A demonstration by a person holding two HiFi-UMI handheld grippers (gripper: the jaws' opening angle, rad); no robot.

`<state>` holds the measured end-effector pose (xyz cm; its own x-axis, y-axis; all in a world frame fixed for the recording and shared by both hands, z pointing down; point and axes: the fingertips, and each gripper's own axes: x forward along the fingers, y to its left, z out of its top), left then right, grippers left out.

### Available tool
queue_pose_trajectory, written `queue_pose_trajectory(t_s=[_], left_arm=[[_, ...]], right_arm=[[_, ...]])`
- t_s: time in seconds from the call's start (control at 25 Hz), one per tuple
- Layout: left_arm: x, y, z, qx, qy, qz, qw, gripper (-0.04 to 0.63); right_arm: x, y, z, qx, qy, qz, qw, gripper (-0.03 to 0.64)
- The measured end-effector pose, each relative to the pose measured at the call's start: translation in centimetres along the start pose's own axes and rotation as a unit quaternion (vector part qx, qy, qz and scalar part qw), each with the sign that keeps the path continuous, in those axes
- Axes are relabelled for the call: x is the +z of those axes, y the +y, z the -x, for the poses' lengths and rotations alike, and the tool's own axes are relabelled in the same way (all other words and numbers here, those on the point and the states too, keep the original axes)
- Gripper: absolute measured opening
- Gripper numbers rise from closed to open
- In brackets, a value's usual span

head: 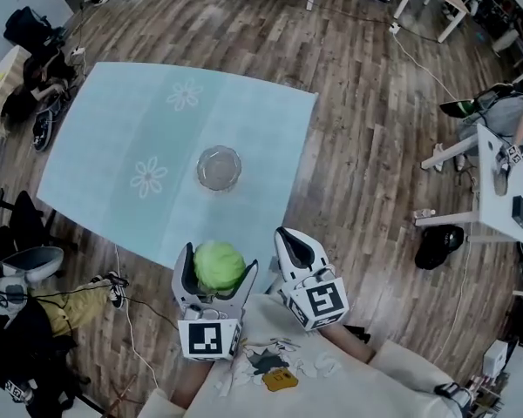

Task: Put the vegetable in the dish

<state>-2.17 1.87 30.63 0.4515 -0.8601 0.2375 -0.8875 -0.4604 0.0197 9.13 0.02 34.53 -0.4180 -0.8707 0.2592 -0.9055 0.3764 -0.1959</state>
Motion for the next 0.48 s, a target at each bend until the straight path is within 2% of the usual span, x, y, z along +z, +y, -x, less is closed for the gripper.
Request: queue_pose_trajectory(t_s=[0.16,0.48], left_arm=[[-0.1,0.1,-2.5,0.023,0.007,0.002,0.9997,0.517],[-0.5,0.5,-5.9,0.060,0.018,-0.003,0.9980,0.517]], right_arm=[[0.1,-1.8,-2.1,0.028,0.007,0.001,1.000,0.023],[-0.4,-5.0,-4.7,0.056,0.021,-0.003,0.998,0.023]])
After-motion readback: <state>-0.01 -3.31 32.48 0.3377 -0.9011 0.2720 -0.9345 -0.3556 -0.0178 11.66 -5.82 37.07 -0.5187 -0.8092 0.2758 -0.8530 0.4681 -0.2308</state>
